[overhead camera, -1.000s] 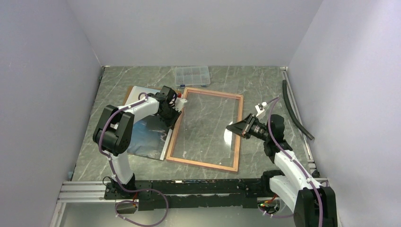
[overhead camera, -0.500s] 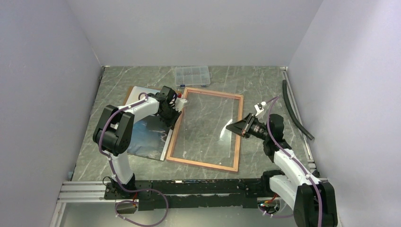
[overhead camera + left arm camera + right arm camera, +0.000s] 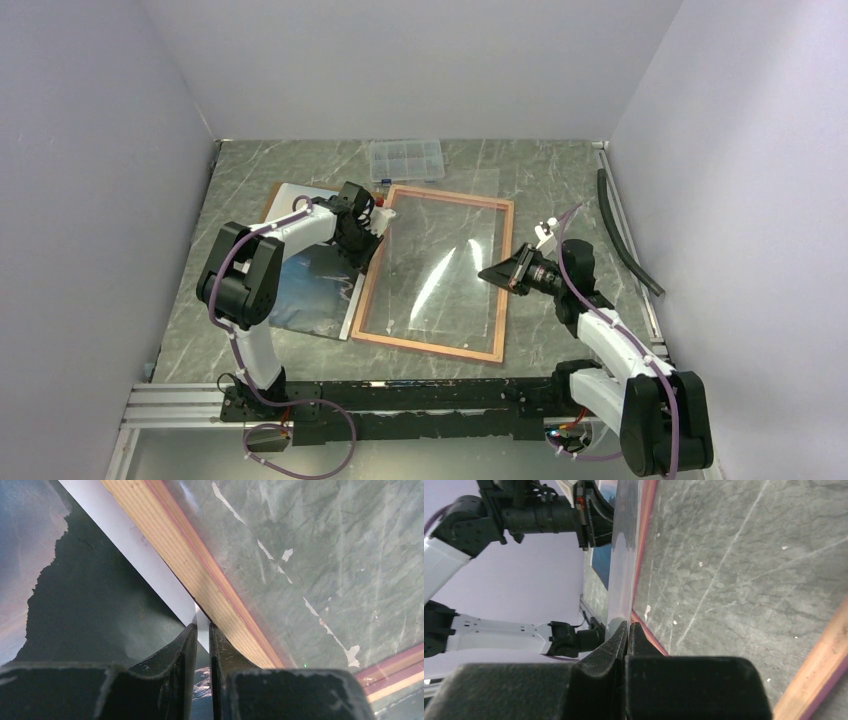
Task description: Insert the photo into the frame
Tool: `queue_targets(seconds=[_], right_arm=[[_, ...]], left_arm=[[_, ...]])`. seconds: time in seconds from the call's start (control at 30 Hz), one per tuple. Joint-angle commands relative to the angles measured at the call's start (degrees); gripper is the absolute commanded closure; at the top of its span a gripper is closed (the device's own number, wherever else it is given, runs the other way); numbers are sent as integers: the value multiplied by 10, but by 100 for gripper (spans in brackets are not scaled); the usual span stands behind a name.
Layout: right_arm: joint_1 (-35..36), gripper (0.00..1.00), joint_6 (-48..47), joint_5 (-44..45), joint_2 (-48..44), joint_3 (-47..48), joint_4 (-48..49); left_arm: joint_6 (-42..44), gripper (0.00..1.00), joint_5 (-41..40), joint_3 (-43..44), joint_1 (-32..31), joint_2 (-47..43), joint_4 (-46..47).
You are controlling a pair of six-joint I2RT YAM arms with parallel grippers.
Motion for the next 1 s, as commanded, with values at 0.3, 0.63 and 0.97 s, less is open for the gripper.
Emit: queue_targets(seconds=[0.3, 0.63, 0.97], right_arm=[[5, 100, -90, 37, -17, 24, -116], [5, 93, -88, 49, 6, 22, -103], [5, 77, -85, 65, 16, 16, -101]], left_arm=[[-2, 81, 27, -2, -12, 9, -22], [-1, 82, 26, -4, -11, 6, -23], [1, 83, 25, -1, -11, 9, -25]])
